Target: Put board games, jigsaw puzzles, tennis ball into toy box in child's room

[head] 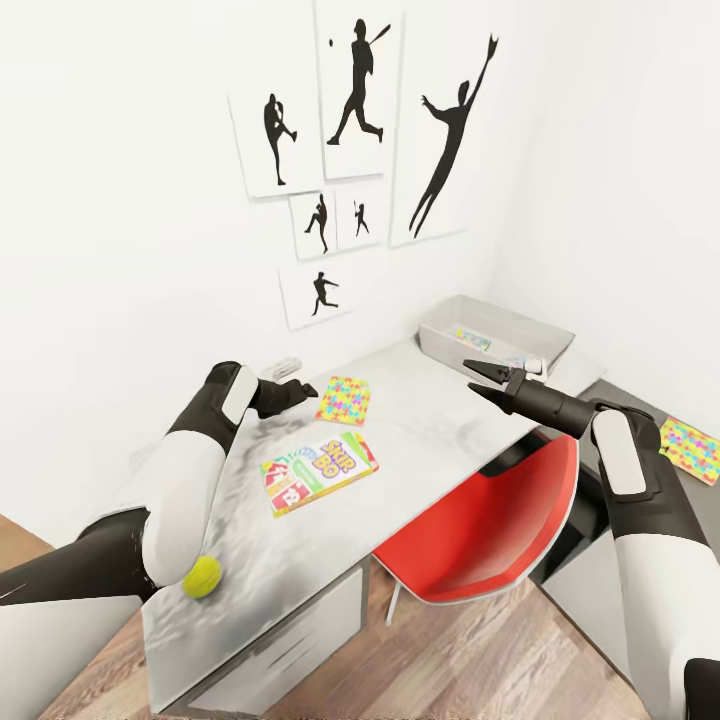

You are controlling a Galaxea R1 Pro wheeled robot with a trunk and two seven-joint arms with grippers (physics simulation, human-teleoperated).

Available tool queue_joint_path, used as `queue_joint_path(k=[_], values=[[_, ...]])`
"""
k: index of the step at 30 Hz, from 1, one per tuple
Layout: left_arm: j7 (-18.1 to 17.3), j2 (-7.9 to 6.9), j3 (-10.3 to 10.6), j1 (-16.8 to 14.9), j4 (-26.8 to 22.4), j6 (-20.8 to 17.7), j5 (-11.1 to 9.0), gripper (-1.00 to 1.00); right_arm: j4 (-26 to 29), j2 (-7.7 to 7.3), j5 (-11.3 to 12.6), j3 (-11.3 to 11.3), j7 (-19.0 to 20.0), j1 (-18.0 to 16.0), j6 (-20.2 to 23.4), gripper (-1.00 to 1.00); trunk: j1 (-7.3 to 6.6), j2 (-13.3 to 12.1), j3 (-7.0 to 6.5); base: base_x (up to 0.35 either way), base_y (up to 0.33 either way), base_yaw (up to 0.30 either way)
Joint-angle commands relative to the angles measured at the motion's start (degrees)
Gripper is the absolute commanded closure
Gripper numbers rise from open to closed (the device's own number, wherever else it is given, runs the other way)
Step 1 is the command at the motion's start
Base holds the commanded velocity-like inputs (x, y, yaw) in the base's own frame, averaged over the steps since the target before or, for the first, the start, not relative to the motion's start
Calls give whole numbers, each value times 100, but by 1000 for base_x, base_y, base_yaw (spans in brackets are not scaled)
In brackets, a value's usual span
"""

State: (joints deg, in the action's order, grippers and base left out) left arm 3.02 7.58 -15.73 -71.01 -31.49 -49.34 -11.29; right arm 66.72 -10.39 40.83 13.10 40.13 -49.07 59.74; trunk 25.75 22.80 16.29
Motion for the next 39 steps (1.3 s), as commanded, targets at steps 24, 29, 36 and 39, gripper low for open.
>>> queue_joint_path(k=[24, 29, 36, 39], values=[[56, -18, -21, -8, -17, 113, -31, -100, 202, -7, -14, 9, 39, -4, 26, -100, 3, 12, 237, 0, 0, 0], [58, -27, -25, -9, -24, 117, -31, -100, 209, -11, -10, 15, 39, -3, 26, -100, 3, 12, 285, 0, 0, 0], [58, -29, -26, -5, -31, 162, -31, -100, 212, -15, -1, 22, 39, 1, 26, -100, 3, 12, 350, 0, 0, 0], [58, -29, -26, -8, -32, 245, -31, -100, 215, -16, 2, 22, 39, 2, 26, -100, 3, 12, 379, 0, 0, 0]])
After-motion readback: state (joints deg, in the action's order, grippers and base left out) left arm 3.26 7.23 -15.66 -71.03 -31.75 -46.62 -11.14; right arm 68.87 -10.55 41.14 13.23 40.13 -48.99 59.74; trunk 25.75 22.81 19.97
